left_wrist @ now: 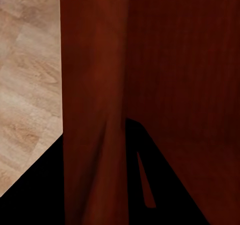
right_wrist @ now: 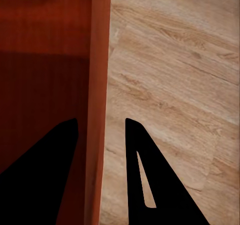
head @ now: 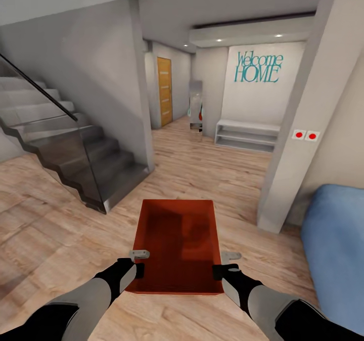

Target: Move the two storage containers from the living room to the garage. In the garage, place one container on the floor and stack the other container on top of it (either order is fine).

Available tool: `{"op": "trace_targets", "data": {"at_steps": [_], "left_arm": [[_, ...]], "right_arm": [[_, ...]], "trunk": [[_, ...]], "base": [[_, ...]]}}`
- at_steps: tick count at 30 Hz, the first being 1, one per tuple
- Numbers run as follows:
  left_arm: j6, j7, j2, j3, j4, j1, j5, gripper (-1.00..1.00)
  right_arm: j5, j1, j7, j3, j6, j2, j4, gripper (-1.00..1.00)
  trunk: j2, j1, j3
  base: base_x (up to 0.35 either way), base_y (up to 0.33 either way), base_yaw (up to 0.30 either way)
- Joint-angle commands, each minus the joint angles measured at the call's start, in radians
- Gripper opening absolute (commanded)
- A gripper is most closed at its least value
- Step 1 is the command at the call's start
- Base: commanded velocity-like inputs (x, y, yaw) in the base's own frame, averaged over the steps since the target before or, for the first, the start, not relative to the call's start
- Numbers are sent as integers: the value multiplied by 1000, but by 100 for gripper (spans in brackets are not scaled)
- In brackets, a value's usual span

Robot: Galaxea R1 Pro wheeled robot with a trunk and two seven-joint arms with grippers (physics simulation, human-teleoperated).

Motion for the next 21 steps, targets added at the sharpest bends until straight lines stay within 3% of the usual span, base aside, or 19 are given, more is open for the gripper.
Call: {"op": "trace_targets", "data": {"at_steps": [1, 21], "left_arm": [[2, 11, 8, 12, -6, -1, -32, -100], [2, 11, 8, 12, -6, -2, -32, -100]], "right_arm": [[-16, 0, -4, 18, 6, 0, -1, -100], [-16, 0, -4, 18, 6, 0, -1, -100]], "trunk": [[-2, 1, -2], [-2, 1, -2]], "base": [[321, 0, 0], [321, 0, 0]]}}
